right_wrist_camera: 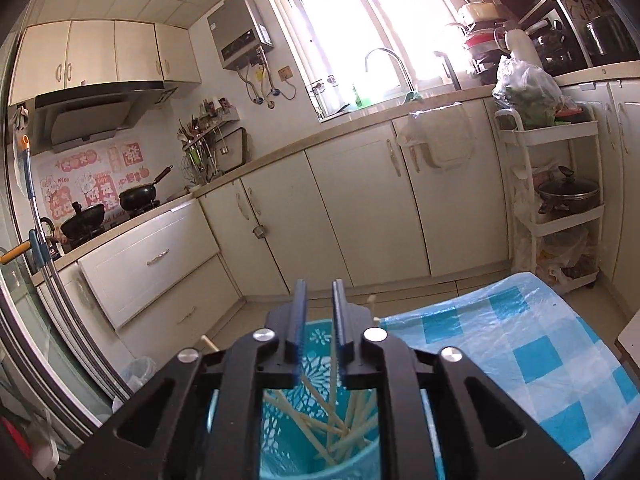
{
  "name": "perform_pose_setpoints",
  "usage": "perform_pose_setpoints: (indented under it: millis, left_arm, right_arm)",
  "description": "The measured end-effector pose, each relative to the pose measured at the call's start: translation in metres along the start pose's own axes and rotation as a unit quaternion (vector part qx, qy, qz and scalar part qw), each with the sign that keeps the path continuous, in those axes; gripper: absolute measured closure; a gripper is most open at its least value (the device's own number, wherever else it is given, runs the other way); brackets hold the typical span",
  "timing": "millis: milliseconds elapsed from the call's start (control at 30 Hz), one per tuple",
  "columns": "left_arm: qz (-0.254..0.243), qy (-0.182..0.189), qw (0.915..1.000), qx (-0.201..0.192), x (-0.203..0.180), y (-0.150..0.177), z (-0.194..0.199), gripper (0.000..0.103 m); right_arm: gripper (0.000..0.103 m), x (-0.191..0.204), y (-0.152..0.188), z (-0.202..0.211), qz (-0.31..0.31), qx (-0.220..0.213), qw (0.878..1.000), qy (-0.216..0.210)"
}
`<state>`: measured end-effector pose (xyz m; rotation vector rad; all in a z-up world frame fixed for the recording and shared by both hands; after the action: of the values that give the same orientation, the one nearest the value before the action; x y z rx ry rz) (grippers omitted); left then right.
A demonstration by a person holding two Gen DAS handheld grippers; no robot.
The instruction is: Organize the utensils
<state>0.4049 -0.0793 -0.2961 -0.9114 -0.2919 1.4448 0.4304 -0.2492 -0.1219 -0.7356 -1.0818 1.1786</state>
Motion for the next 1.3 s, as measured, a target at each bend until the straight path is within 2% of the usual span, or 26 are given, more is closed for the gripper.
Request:
perform_pose_setpoints:
  millis: [33, 100, 133, 200, 267, 400, 500, 600, 700, 767, 867, 1033, 1167, 1300]
  left_arm:
    - [-0.003, -0.003, 1.0, 0.005, 0.0, 0.0, 0.001, 0.008]
    - [-0.013, -0.021, 0.9995, 0.019, 0.0, -0.003, 0.008, 0.008]
    - [-0.016, -0.027, 0.9993, 0.02, -0.001, -0.006, 0.015, 0.008]
    - [-0.022, -0.033, 0.9992, 0.01, -0.004, -0.015, 0.033, 0.008]
    - [-0.026, -0.03, 0.9992, -0.007, -0.01, -0.024, 0.057, 0.008]
    - [-0.024, -0.026, 0.9989, -0.032, -0.024, -0.041, 0.111, 0.008]
    - [-0.033, -0.024, 0.9989, -0.025, -0.04, -0.044, 0.149, 0.008]
    - [-0.046, -0.012, 0.9982, -0.038, -0.058, -0.04, 0.193, 0.008]
    - [-0.063, -0.033, 0.9966, -0.043, -0.071, -0.028, 0.233, 0.008]
    - [-0.061, -0.032, 0.9966, -0.045, -0.079, -0.019, 0.253, 0.008]
    - [-0.066, -0.038, 0.9957, -0.053, -0.087, -0.005, 0.281, 0.008]
    - [-0.104, -0.074, 0.989, -0.075, -0.098, 0.017, 0.319, 0.008]
    - [-0.104, -0.085, 0.9868, -0.091, -0.096, 0.028, 0.346, 0.008]
    - [-0.094, -0.084, 0.9866, -0.104, -0.093, 0.028, 0.362, 0.008]
  right_arm:
    - [0.07, -0.003, 0.004, 0.011, 0.001, 0.005, 1.0, 0.0]
    - [0.046, -0.007, 0.009, 0.032, 0.008, 0.012, 1.0, 0.003]
    - [0.04, -0.009, 0.013, 0.044, 0.016, 0.021, 1.0, 0.009]
    - [0.019, -0.015, 0.021, 0.064, 0.03, 0.05, 0.998, 0.027]
    - [0.008, -0.02, 0.029, 0.082, 0.037, 0.075, 0.995, 0.048]
    - [0.007, -0.025, 0.033, 0.121, 0.045, 0.108, 0.989, 0.092]
    - [0.007, -0.026, 0.028, 0.155, 0.028, 0.119, 0.987, 0.102]
    - [0.007, -0.02, 0.02, 0.19, 0.023, 0.101, 0.989, 0.102]
    - [0.007, -0.009, 0.013, 0.229, 0.03, 0.076, 0.992, 0.093]
    - [0.007, -0.003, 0.013, 0.249, 0.024, 0.072, 0.993, 0.089]
    - [0.007, 0.001, 0.018, 0.278, 0.018, 0.065, 0.993, 0.092]
    - [0.007, 0.01, 0.041, 0.313, 0.016, 0.064, 0.993, 0.1]
    - [0.007, 0.024, 0.056, 0.334, 0.024, 0.063, 0.994, 0.089]
    - [0.007, 0.031, 0.048, 0.351, 0.038, 0.035, 0.995, 0.091]
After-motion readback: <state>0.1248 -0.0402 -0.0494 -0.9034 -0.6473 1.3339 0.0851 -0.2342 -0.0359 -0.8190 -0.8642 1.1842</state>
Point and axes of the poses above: each gripper's, at about its wrist camera, not at the fingertips, and z roughly against the way its jaws point, x to its left, y to its underside, the point moved 8 cm from there along -z, roughly the way its jaws point, and after that the axes turned 11 degrees about y, right-handed, at the moved point
